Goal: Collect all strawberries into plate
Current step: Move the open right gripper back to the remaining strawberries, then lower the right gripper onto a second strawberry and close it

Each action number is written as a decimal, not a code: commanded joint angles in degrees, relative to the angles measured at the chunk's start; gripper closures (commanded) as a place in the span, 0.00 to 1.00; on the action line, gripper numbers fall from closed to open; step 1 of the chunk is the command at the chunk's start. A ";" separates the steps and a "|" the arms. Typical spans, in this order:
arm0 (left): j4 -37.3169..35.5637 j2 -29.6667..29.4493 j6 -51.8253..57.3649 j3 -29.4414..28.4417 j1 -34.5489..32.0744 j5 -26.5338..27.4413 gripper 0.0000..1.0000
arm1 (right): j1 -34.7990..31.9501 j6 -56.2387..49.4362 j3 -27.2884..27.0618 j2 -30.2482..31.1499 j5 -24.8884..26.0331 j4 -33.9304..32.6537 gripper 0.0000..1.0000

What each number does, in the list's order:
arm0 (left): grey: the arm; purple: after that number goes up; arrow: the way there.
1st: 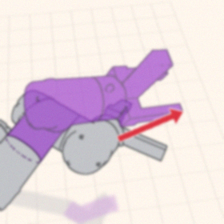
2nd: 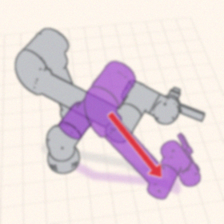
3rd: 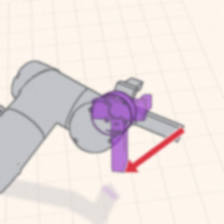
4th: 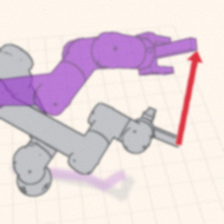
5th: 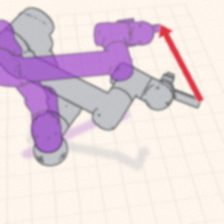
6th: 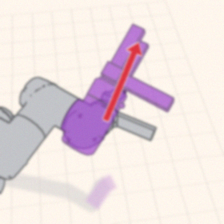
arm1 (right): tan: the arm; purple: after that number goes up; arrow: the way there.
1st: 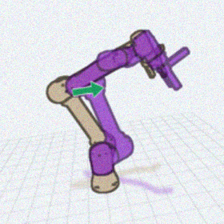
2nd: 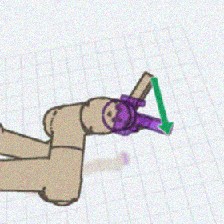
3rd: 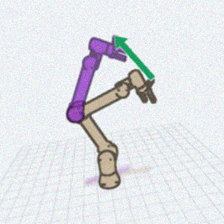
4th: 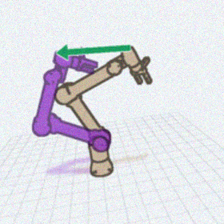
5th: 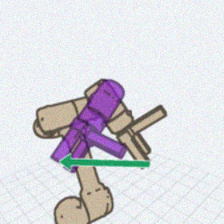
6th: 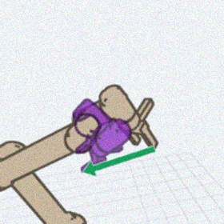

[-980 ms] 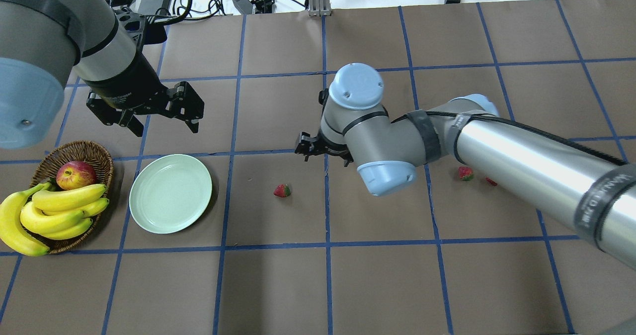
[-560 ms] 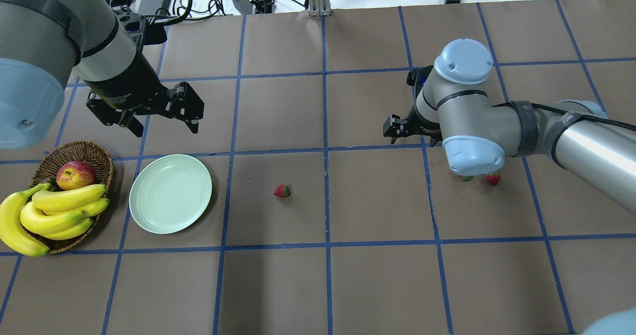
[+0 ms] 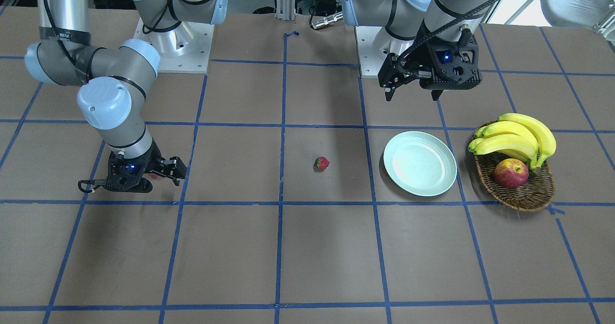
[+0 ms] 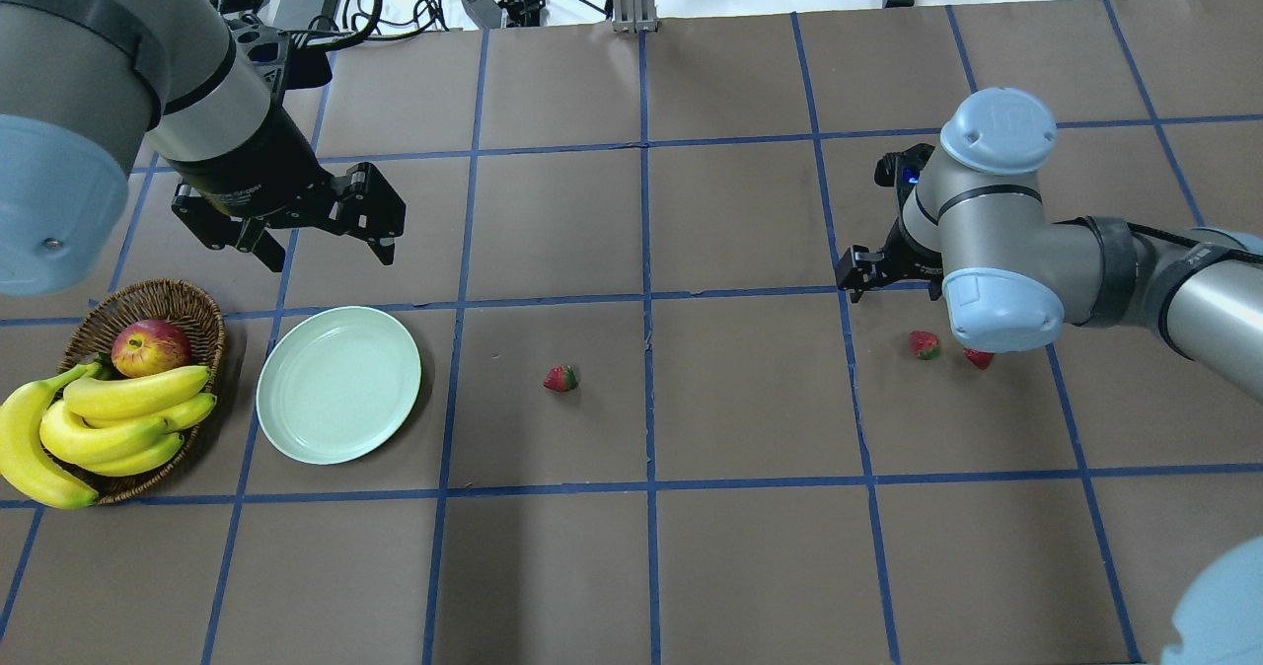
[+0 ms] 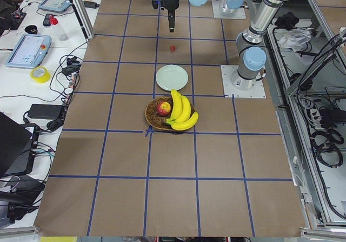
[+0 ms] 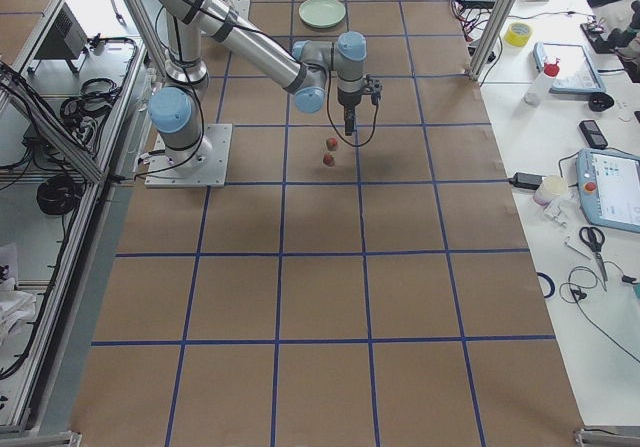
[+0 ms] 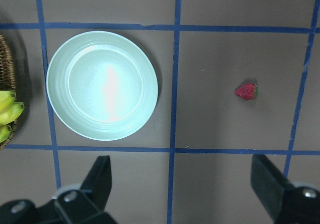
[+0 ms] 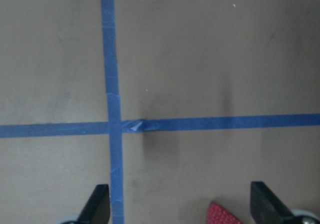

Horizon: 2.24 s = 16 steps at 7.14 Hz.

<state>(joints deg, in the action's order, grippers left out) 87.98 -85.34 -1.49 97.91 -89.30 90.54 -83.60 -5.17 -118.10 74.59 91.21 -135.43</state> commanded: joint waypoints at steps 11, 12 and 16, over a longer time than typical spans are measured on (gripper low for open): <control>-0.09 -0.18 0.00 0.00 -0.09 0.16 0.00 | -4.07 10.05 -2.59 1.08 -1.73 -0.10 1.00; -0.09 -0.09 -0.09 0.00 0.00 0.16 0.00 | -10.03 15.58 -0.23 0.39 -1.73 -0.01 1.00; -0.09 -0.09 -0.35 0.09 0.00 0.16 0.00 | -21.14 32.32 3.92 -3.73 -14.81 -1.06 1.00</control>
<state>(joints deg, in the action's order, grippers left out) 87.89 -85.43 -1.79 97.99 -89.30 90.70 -101.58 23.54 -115.64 72.62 79.87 -136.04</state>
